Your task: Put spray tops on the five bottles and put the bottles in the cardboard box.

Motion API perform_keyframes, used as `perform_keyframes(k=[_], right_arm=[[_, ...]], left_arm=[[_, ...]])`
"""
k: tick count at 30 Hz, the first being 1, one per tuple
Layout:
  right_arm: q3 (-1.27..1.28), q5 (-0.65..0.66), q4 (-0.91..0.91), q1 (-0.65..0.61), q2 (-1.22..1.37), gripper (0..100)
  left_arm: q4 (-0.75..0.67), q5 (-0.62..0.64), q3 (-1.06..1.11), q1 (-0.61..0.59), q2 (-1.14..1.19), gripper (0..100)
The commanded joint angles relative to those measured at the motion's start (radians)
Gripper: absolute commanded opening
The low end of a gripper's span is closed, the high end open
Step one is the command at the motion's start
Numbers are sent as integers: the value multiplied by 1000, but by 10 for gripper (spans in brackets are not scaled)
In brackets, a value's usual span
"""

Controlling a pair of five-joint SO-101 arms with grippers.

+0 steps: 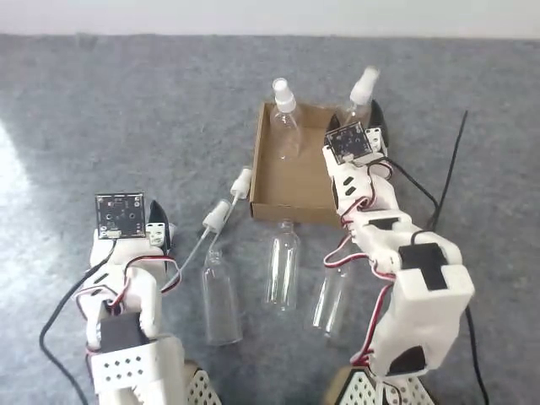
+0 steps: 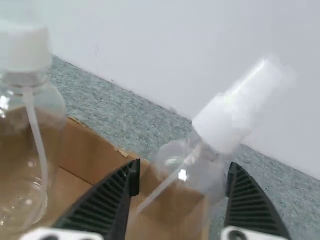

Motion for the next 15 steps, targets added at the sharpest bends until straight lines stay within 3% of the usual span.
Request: perform_keyframes(k=[1,15], right_arm=[[-6,8,-12,-1,-87,230],[-9,11,-10,2,-133,230]], left_arm=[[-29,-8,-7,0,-12,115],[-29,-8,-7,0,-12,115]])
